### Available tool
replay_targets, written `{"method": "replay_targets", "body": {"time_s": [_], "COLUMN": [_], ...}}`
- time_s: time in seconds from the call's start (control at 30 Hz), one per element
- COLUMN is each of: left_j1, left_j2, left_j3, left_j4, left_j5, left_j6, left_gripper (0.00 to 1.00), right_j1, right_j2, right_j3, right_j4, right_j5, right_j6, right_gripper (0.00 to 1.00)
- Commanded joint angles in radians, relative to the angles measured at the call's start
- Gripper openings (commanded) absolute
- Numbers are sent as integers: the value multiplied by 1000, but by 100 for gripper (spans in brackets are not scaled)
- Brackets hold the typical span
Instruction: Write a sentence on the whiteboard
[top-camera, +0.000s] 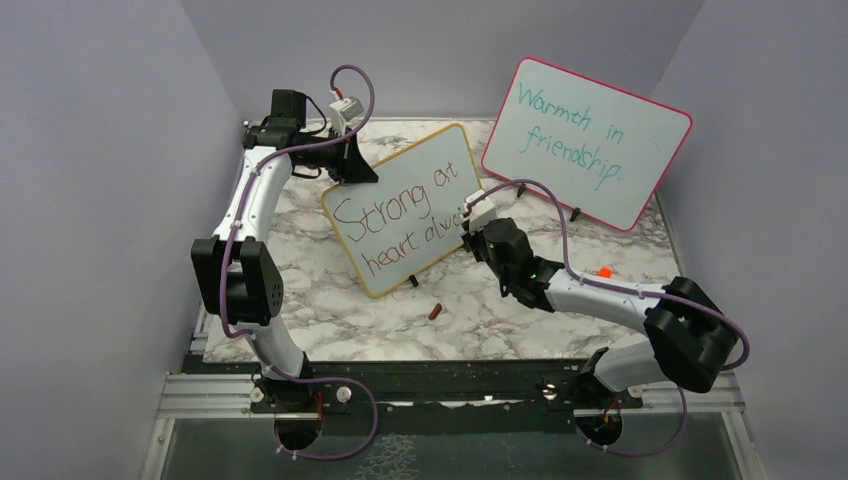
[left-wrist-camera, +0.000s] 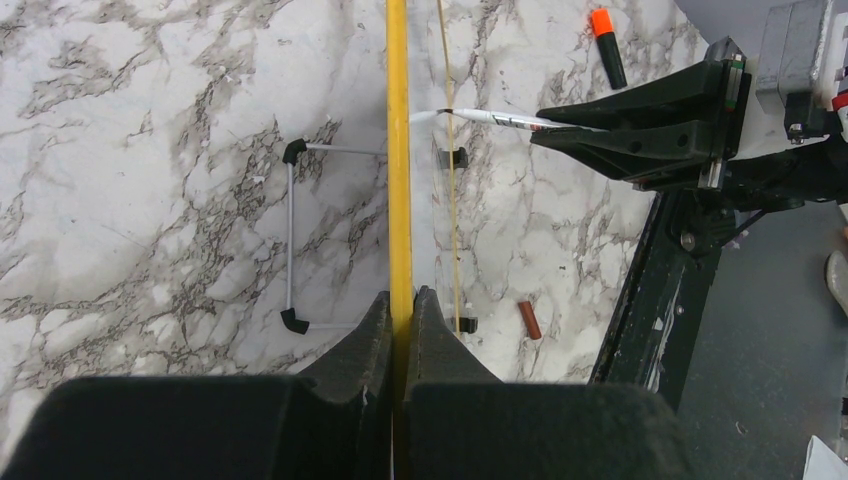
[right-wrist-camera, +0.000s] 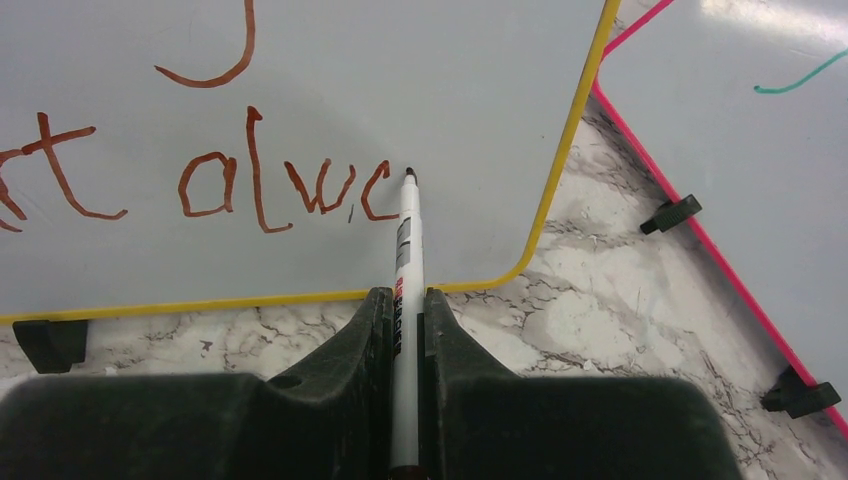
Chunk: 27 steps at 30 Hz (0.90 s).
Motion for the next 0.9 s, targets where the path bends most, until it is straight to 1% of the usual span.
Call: {"method": "replay_targets", "body": {"time_s": [0.0, 0.23, 0.57, 0.87], "left_j1": [-9, -9, -9, -9], "left_j2": [37, 34, 32, 30], "left_j3": [-7, -9, -10, -11], "left_j4": [-60, -60, -60, -60], "left_j5": [-63, -63, -67, -68], "left_j6": [82, 83, 83, 83], "left_gripper": [0, 0, 0, 0], "right_j1": [-2, -2, -12, -36], "right_j2": [-13, -36, 2, 14], "right_j3": [24, 16, 14, 8], "right_j4": [16, 5, -20, -24], "right_j5": [-74, -90, 15, 33], "right_j6": [0, -3, 28, 49], "right_gripper": [1, 1, 1, 1]}}
